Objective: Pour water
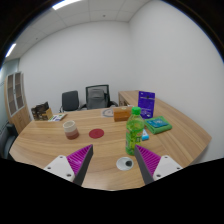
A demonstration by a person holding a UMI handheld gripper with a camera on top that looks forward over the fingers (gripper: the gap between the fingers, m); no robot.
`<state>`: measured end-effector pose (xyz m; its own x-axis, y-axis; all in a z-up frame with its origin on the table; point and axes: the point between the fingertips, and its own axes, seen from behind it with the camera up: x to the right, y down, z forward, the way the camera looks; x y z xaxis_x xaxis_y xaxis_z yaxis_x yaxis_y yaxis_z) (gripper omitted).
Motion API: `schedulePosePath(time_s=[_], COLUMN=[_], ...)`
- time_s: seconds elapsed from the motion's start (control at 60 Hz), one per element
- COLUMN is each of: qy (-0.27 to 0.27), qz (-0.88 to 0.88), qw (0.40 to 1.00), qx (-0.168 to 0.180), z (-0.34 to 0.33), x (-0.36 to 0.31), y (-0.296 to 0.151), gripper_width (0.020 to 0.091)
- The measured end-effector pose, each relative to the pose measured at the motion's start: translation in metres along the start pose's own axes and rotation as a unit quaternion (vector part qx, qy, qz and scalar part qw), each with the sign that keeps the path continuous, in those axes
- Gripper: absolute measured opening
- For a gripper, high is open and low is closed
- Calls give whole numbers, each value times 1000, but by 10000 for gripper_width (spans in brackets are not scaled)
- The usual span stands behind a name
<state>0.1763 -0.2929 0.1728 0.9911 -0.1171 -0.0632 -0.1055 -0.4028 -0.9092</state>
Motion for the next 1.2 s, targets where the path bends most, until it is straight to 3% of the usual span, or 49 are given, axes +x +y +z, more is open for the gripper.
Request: schedulePosePath(time_s=[0.05, 0.133, 0.417, 0.517, 0.567, 0.683, 0.817, 1.05, 1.2], qy=[7, 13, -14, -29, -30, -35, -29, -3, 30], qz=[10, 6, -18, -14, -9, -22, -36, -56, -137], qw=[1000, 1000, 998, 997, 997, 995, 994, 993, 988], qx=[8, 25, 58, 73, 72, 91, 101, 100, 70], z=[16, 53, 157, 178, 185, 190, 194, 198, 205], x=[65, 103, 127, 126, 128, 128, 128, 129, 120], y=[27, 29, 16, 13, 15, 10, 7, 5, 0], gripper_width=[856, 857, 832, 711, 582, 536, 336, 335, 335])
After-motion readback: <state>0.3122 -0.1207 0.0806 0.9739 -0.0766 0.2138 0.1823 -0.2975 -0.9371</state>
